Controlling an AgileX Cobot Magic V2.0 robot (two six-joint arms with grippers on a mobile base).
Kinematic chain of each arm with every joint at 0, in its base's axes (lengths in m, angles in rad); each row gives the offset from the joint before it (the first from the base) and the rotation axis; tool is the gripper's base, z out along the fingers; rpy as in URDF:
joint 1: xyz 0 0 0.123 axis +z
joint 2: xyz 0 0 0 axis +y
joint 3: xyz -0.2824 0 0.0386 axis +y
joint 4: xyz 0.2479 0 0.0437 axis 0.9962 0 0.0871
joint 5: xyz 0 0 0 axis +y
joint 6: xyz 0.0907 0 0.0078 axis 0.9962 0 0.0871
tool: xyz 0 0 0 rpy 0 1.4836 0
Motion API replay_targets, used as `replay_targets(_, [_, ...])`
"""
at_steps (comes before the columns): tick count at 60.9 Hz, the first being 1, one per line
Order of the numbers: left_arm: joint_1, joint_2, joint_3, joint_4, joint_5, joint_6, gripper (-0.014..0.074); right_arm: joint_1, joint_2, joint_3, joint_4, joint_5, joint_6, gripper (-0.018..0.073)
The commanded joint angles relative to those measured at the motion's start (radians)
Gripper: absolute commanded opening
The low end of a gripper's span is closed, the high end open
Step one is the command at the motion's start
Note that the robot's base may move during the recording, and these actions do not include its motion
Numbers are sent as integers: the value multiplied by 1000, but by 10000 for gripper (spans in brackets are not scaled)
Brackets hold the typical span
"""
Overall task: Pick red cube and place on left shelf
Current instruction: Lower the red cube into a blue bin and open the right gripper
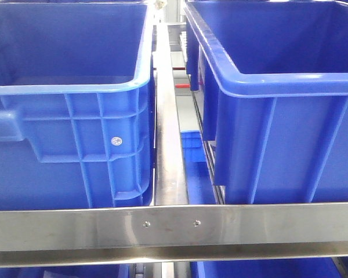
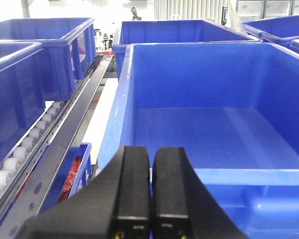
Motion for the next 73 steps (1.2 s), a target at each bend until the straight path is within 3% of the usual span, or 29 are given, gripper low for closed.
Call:
replay_targets(1, [-1, -15, 25, 0, -83, 0, 102, -6, 3, -28, -7, -88, -7, 56])
replay_targets(46, [-1, -15, 25, 0, -83, 0, 102, -6, 11, -28, -7, -127, -7, 56])
replay_targets(73, [-1, -15, 25, 0, -83, 0, 102, -6, 344, -104, -7, -299, -7, 56])
